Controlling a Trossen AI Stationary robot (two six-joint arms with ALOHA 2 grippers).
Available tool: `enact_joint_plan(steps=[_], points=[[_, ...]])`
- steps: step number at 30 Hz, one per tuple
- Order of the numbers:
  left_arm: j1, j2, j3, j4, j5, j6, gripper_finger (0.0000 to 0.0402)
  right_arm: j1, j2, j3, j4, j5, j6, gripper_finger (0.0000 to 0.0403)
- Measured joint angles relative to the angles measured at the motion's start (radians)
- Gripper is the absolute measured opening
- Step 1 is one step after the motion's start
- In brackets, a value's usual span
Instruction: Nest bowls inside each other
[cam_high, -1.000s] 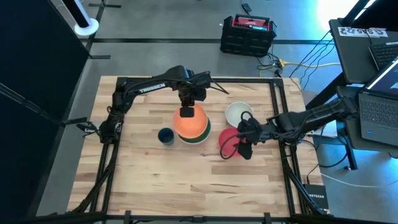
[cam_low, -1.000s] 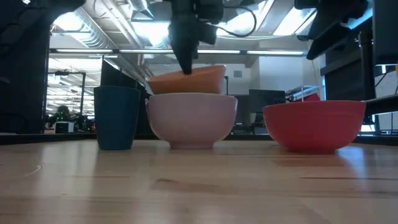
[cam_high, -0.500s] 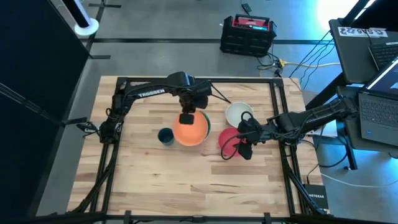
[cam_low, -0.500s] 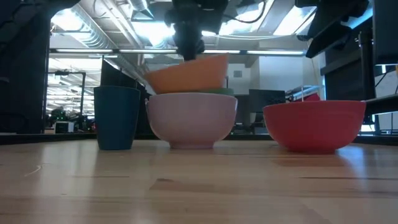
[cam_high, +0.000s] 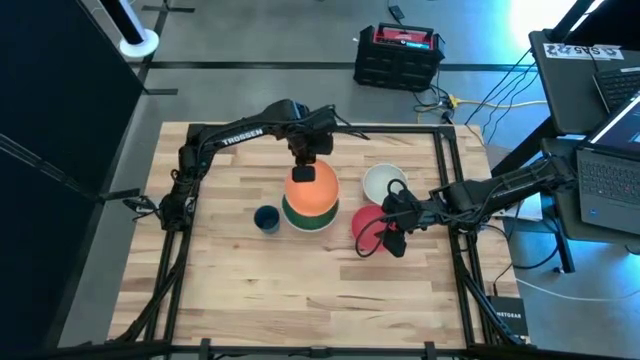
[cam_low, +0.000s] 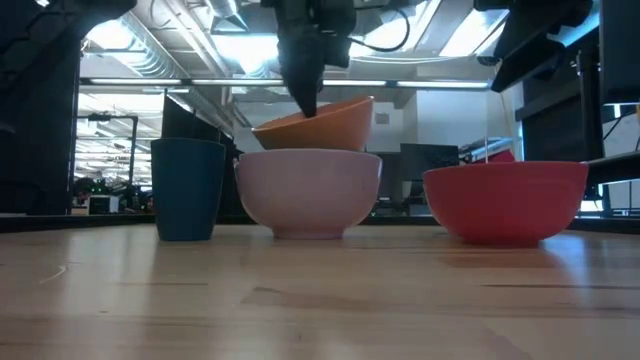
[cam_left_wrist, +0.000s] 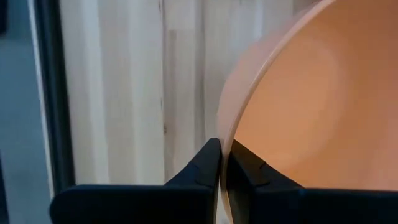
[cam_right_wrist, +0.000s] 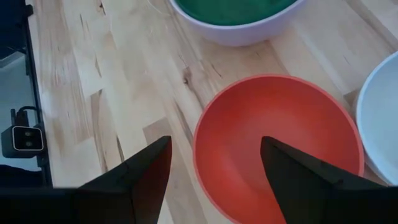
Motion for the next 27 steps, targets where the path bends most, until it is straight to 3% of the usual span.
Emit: enact_joint_plan(steps=[17, 27], points=[[-0.088, 0.036, 0.057, -0.078, 0.029, 0.048, 0.0000, 0.000, 0.000, 0.000, 0.009, 0.002, -0.012, 0.0232], [-0.079, 0.047, -0.013, -0.033, 0.026, 0.087, 0.0002, 0.000, 0.001, 0.000, 0.013, 0.008, -0.004, 0.0232]])
